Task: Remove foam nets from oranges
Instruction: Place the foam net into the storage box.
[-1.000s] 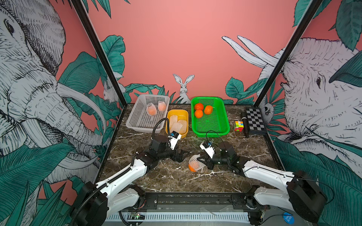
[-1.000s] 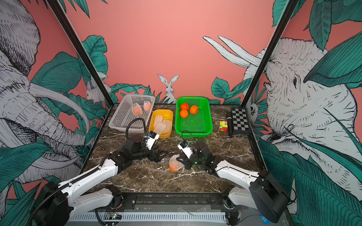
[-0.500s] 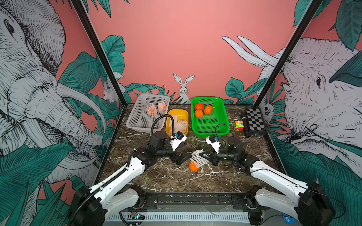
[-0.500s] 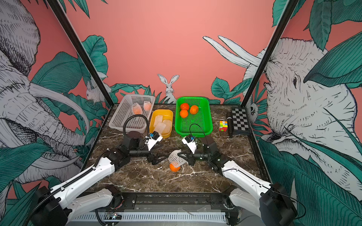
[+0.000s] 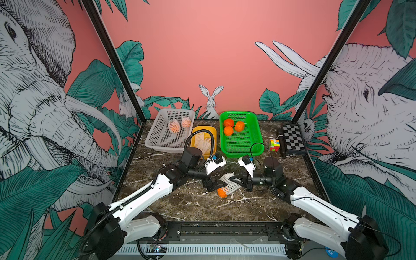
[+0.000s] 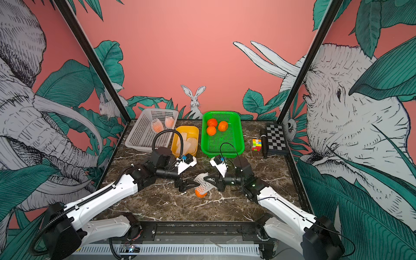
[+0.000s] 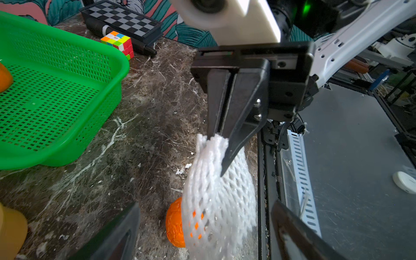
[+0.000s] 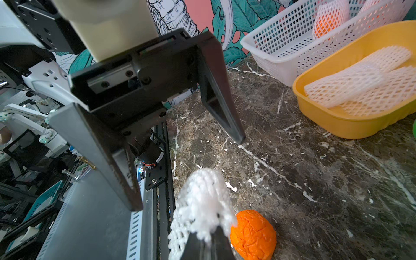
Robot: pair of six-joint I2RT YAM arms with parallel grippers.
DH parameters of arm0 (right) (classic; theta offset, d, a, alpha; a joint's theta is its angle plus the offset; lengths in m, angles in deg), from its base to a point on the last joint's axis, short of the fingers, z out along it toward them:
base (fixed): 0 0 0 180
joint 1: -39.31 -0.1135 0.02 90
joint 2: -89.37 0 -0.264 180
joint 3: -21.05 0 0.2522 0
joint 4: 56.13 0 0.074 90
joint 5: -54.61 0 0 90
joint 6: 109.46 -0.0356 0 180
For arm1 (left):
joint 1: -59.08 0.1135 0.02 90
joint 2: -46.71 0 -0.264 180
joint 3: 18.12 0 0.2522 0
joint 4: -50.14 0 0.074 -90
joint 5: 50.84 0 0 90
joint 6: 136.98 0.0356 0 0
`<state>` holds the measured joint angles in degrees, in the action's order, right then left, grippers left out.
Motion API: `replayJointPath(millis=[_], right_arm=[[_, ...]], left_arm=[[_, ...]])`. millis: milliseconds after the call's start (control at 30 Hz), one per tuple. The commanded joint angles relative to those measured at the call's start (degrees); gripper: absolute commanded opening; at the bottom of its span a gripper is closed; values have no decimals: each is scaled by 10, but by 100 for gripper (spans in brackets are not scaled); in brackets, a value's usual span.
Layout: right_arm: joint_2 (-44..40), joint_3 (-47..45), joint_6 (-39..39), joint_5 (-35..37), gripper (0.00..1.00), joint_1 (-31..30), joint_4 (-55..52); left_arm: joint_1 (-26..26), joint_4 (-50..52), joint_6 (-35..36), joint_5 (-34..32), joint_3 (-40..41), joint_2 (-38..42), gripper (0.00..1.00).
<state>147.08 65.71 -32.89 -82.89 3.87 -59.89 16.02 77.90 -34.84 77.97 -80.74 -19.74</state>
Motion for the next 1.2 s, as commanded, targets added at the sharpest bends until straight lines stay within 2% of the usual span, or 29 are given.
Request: replayJointPath(millis=[0, 167, 300, 600, 667, 833, 967, 1033, 1167], right_arm=[[-7, 4, -7, -13, 6, 0, 25], [-8, 4, -16, -14, 6, -3, 34], [-2, 13, -12, -16, 8, -3, 29], [39, 52, 0, -34, 12, -4, -3], [47, 55, 0, -32, 14, -4, -3], [63, 72, 14, -13, 31, -3, -28], [60, 92, 26, 22, 56, 2, -65], [50, 102, 33, 42, 65, 10, -93], [-1, 99, 35, 99, 77, 35, -120]], left_arm=[[-4, 22, 35, 5, -19, -8, 91], [-7, 19, 35, 0, -17, -12, 86], [-8, 26, 35, 0, -17, -8, 77], [-17, 15, 10, -7, -1, -16, 37], [-17, 16, -1, -16, -1, -17, 31], [-17, -6, -54, -40, 11, -3, 17], [-17, -54, -131, -83, 34, 10, 9], [-16, -62, -162, -105, 37, 14, 1], [-14, -92, -224, -131, 49, 23, 0]])
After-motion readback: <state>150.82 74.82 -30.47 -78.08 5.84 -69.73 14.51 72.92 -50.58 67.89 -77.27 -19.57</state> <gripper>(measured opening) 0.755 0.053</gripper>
